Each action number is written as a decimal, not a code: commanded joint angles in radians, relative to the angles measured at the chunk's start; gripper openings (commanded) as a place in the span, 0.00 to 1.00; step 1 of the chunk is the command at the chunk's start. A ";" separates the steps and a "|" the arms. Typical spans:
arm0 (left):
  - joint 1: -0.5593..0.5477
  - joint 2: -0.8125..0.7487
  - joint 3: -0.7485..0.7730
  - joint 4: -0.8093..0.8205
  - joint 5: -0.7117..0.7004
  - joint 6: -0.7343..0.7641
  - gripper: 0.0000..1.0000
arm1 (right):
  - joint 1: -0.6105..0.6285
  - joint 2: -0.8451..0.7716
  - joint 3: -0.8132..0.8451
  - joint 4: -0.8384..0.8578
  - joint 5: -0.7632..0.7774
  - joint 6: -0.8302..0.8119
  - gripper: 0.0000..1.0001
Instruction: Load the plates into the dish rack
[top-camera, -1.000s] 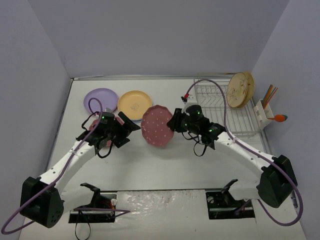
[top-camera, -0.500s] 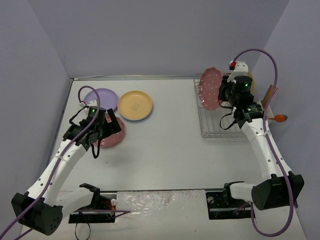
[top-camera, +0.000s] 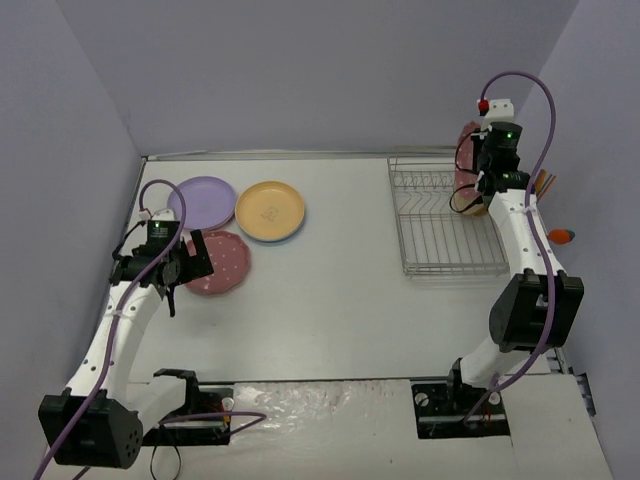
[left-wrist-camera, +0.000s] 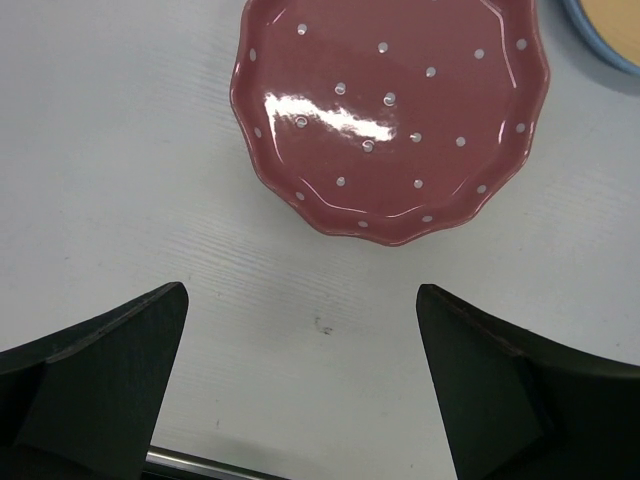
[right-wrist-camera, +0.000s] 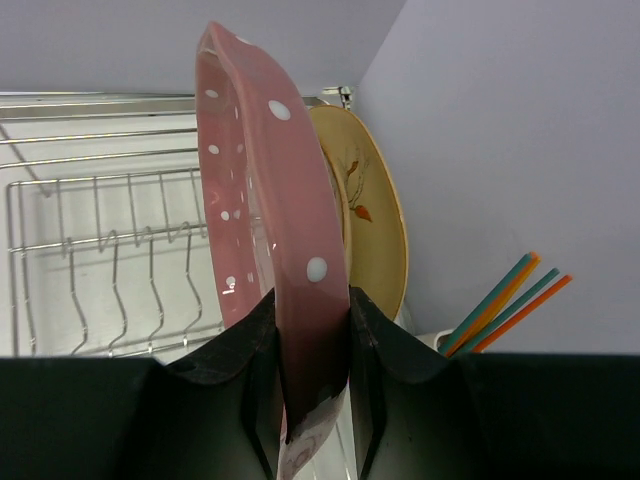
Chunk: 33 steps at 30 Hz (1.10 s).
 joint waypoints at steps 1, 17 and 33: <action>0.028 0.009 0.005 0.071 -0.014 0.041 0.97 | -0.021 0.024 0.131 0.286 0.075 -0.035 0.00; 0.093 0.042 0.006 0.087 0.023 0.040 0.97 | -0.027 0.151 0.041 0.318 0.048 0.006 0.00; 0.111 0.052 0.004 0.082 0.032 0.029 0.97 | -0.022 0.117 -0.095 0.332 0.015 0.094 0.49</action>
